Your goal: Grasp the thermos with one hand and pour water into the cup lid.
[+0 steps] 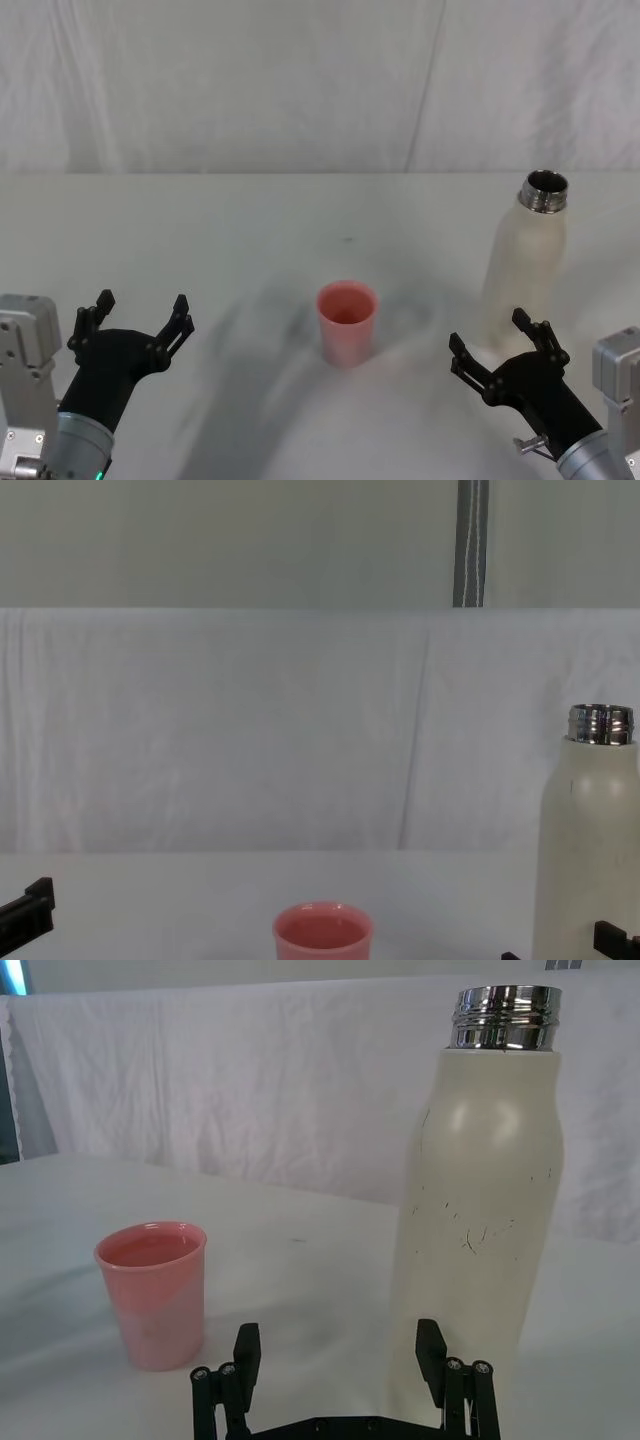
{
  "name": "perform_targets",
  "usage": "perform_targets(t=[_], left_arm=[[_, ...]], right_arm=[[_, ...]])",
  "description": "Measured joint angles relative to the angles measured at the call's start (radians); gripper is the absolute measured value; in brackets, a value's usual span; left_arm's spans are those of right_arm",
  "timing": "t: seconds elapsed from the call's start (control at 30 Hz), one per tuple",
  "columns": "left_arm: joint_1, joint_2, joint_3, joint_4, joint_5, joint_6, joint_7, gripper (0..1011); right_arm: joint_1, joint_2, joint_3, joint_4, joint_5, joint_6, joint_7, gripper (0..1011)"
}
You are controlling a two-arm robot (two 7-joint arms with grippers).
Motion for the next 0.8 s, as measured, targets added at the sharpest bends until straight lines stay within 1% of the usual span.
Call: perform_targets(t=[0.8], left_arm=[[0.000, 0.000, 0.000, 0.000, 0.000, 0.000, 0.000, 1001]], right_arm=[[0.000, -0.001, 0.001, 0.001, 0.000, -0.002, 0.000, 1001]])
